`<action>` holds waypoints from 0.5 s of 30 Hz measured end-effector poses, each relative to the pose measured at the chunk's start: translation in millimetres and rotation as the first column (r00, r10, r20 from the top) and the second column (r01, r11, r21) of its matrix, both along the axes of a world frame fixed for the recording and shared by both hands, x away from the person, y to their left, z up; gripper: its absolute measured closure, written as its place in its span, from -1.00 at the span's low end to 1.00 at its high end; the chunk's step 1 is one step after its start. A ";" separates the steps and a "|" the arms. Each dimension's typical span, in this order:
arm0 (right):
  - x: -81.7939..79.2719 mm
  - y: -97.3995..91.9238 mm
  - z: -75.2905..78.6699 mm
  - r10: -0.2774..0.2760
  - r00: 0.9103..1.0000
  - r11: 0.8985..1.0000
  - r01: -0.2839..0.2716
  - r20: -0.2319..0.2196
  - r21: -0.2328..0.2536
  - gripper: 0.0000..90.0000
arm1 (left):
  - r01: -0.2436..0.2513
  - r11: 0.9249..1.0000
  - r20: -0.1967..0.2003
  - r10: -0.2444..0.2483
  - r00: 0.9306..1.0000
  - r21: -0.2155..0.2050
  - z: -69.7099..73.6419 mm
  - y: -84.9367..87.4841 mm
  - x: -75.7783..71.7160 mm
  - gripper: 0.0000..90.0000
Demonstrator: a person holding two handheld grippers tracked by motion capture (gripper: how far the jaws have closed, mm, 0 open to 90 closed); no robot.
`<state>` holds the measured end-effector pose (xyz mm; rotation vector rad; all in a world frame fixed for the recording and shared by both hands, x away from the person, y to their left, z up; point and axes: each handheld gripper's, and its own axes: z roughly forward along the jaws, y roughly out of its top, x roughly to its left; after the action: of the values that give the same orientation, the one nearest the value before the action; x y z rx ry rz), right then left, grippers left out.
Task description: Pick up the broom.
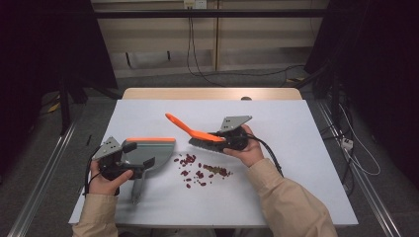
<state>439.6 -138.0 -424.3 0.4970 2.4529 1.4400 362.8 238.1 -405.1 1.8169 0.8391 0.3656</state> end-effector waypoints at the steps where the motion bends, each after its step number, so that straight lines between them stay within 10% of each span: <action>1: 2.4 2.3 -0.8 0.003 1.000 1.000 -0.002 0.004 -0.001 0.59 | -0.002 1.000 0.001 0.002 1.000 -0.001 0.0 0.8 -0.4 -0.87; 15: 29.0 41.7 -14.3 0.121 0.993 0.991 -0.121 0.011 -0.055 0.59 | -0.040 0.999 -0.017 0.040 0.999 0.004 -5.6 15.6 -2.5 -0.88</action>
<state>468.6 -96.3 -438.5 0.3303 2.5426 1.4116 360.4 253.7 -410.7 1.8108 0.8889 0.3778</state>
